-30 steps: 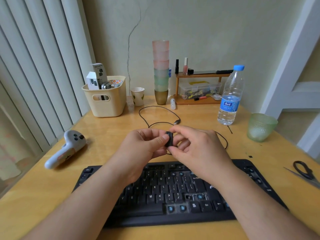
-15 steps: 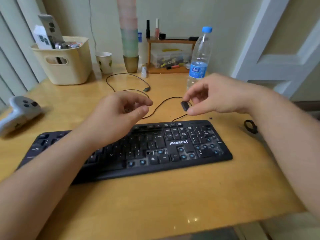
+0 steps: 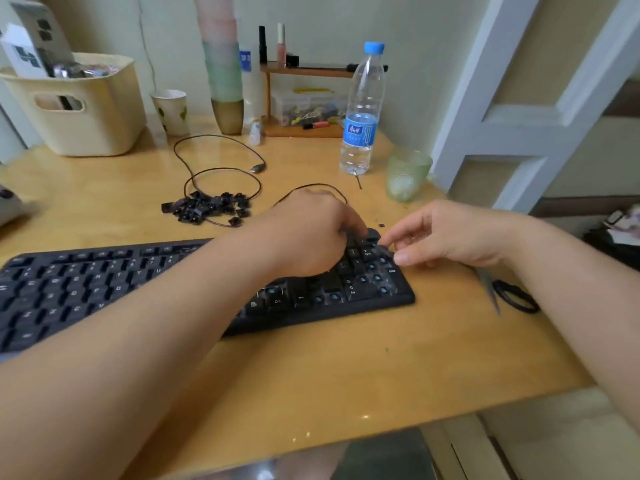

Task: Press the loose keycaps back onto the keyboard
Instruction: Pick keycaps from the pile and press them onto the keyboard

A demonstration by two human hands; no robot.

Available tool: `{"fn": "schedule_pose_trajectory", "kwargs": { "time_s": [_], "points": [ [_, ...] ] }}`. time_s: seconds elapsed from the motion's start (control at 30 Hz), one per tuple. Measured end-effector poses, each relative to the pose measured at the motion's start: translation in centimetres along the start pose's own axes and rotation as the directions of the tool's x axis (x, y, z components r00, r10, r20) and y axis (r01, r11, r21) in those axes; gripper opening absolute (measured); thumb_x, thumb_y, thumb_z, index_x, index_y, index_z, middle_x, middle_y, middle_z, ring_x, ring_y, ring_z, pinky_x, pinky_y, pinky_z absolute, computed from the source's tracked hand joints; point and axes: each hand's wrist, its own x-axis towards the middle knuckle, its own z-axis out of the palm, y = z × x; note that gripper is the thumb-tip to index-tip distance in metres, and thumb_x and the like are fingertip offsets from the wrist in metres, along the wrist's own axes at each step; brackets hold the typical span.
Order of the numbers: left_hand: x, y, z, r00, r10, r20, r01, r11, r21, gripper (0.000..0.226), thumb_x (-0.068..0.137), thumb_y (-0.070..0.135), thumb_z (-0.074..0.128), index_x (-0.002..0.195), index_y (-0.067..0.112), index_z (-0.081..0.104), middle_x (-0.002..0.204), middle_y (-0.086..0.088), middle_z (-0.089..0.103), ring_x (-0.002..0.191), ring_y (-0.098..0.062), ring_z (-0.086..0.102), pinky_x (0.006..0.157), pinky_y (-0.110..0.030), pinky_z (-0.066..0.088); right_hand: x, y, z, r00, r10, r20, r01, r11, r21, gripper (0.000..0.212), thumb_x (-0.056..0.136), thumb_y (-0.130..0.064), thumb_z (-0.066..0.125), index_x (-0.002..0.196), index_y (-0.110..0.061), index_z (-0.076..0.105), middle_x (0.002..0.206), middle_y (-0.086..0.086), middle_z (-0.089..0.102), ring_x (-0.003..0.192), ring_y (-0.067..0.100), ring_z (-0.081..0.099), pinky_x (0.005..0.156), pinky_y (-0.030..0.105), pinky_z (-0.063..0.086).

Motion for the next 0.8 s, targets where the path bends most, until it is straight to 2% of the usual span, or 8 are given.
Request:
{"fn": "schedule_pose_trajectory", "kwargs": {
  "time_s": [0.13,0.2,0.33,0.43,0.57,0.67,0.73,0.8],
  "points": [
    [-0.3,0.6,0.9,0.997,-0.068,-0.027,0.064,0.989,-0.130,0.063,0.086,0.000,0.044,0.126,0.040,0.072,0.128,0.000,0.065,0.122,-0.021,0.056,0.097,-0.027,0.046,0.7,0.3,-0.3,0.998,0.031,0.059,-0.032,0.999,0.005,0.028,0.086,-0.012,0.078,0.109,-0.028,0.081,0.085,-0.001,0.063,0.076,0.012,0.055,0.070,0.029,0.045],
    [-0.7,0.6,1.3,0.997,-0.072,-0.013,0.069,0.985,-0.157,0.066,0.084,-0.001,0.041,0.127,0.037,0.072,0.128,-0.001,0.066,0.123,-0.024,0.054,0.103,-0.033,0.047,0.9,0.4,-0.5,0.995,0.044,0.093,-0.046,0.999,0.018,0.030,0.084,-0.014,0.078,0.111,-0.026,0.080,0.085,0.001,0.061,0.077,0.013,0.053,0.070,0.030,0.044],
    [-0.7,0.3,2.2,0.999,-0.054,-0.009,0.053,0.994,-0.097,0.073,0.072,0.020,0.028,0.126,0.048,0.069,0.133,-0.002,0.063,0.128,-0.032,0.049,0.110,-0.047,0.041,1.1,-0.3,-0.4,0.997,0.047,0.066,-0.044,0.998,-0.041,0.030,0.079,-0.011,0.084,0.107,-0.023,0.081,0.083,0.003,0.062,0.075,0.018,0.054,0.070,0.036,0.044],
    [-0.5,0.1,2.8,0.999,-0.043,-0.003,0.042,0.997,-0.063,0.078,0.067,0.025,0.024,0.128,0.051,0.066,0.128,0.000,0.061,0.127,-0.031,0.048,0.110,-0.049,0.038,1.1,-1.2,-0.4,0.998,0.044,0.038,-0.040,0.994,-0.105,0.027,0.079,-0.008,0.086,0.103,-0.019,0.080,0.080,0.004,0.064,0.070,0.019,0.056,0.072,0.040,0.047],
    [-0.7,0.4,2.9,0.999,-0.041,-0.001,0.041,0.997,-0.059,0.075,0.074,0.026,0.026,0.136,0.053,0.059,0.127,-0.002,0.056,0.124,-0.031,0.046,0.111,-0.050,0.036,0.9,-2.3,-0.3,0.999,0.029,0.013,-0.026,0.972,-0.234,0.027,0.077,-0.012,0.089,0.101,-0.020,0.078,0.078,0.002,0.066,0.068,0.014,0.058,0.074,0.031,0.049],
    [-1.0,1.0,2.8,0.999,-0.043,0.026,0.044,0.997,-0.066,0.063,0.094,0.023,0.034,0.145,0.059,0.046,0.132,-0.003,0.050,0.122,-0.032,0.039,0.111,-0.050,0.034,1.2,-3.0,-0.3,0.998,0.017,-0.064,-0.037,0.942,-0.335,0.017,0.078,-0.013,0.089,0.086,-0.023,0.078,0.075,-0.003,0.073,0.067,0.010,0.064,0.070,0.025,0.052],
    [-1.2,1.3,2.8,0.999,-0.034,0.034,0.036,0.998,-0.057,0.060,0.099,0.024,0.035,0.145,0.062,0.043,0.131,-0.001,0.047,0.123,-0.031,0.037,0.109,-0.048,0.033,1.5,-3.3,-0.3,0.995,0.004,-0.103,-0.048,0.902,-0.429,0.015,0.082,-0.012,0.085,0.078,-0.026,0.079,0.073,-0.006,0.075,0.066,0.003,0.066,0.063,0.019,0.052],
    [-1.1,1.4,2.9,0.998,-0.032,0.051,0.035,0.998,-0.045,0.059,0.100,0.026,0.034,0.145,0.064,0.041,0.129,0.000,0.046,0.123,-0.031,0.035,0.109,-0.049,0.033,1.5,-3.4,-0.2,0.996,0.025,-0.091,-0.059,0.915,-0.398,0.015,0.085,-0.008,0.082,0.080,-0.022,0.079,0.074,-0.003,0.076,0.065,0.001,0.068,0.059,0.014,0.051]
  ]
}}
